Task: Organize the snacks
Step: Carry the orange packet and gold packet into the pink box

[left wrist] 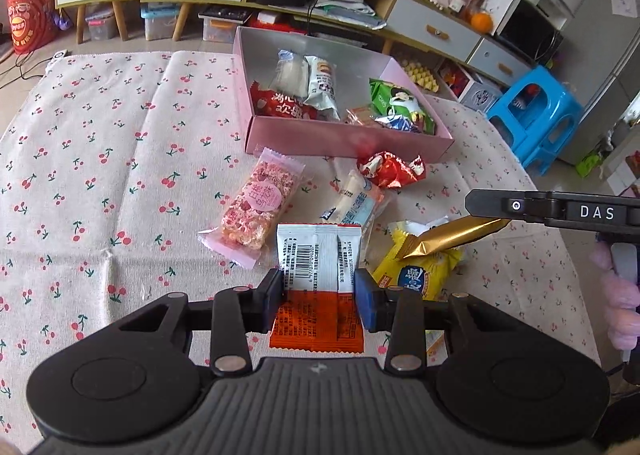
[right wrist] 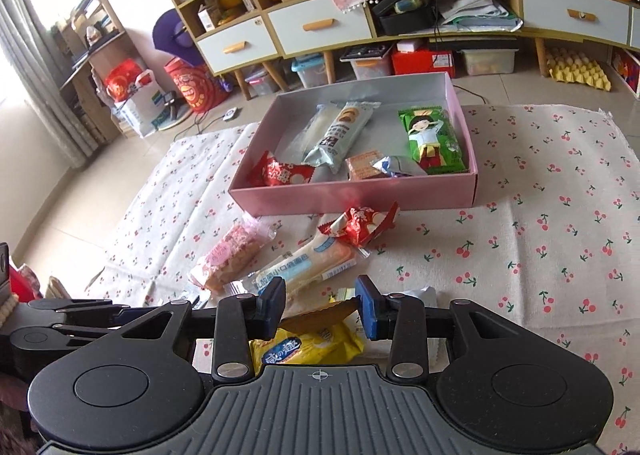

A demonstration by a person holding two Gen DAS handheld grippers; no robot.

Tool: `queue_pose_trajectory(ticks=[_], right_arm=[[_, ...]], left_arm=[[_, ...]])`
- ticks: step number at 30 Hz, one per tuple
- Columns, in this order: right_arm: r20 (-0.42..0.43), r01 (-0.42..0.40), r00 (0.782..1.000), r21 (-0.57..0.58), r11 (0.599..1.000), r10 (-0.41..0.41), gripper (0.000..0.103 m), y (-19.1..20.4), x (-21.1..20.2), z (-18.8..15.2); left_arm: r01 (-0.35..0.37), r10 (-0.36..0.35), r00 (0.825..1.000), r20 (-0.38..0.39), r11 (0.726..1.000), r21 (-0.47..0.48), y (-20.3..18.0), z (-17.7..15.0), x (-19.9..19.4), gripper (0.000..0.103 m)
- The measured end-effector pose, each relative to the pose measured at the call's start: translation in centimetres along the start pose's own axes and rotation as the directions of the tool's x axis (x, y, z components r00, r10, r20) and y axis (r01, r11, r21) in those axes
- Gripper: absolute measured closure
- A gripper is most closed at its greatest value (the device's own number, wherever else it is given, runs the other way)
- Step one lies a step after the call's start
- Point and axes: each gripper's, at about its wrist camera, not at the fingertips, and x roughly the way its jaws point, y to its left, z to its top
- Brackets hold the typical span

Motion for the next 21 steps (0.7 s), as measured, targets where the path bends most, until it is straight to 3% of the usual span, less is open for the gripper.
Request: queue_pose_trajectory(ticks=[11, 21], right_arm=[[0.084, -0.008, 0.996, 0.108, 0.994, -0.001, 0.066, -1.0, -0.7, 2.7], [0.2, -0.018, 0.98, 0.193, 0.981, -0.021, 0.066, -2.0, -0.6, 6.2]], left_arm=[[0.013, -0.01, 0.997, 0.071, 0.999, -0.039, -0.5, 2.7, -0.3, 0.067], [-0.008, 0.018, 0.992, 0.126, 0.997, -0.08, -0.5, 6.7, 1.4, 0.067]])
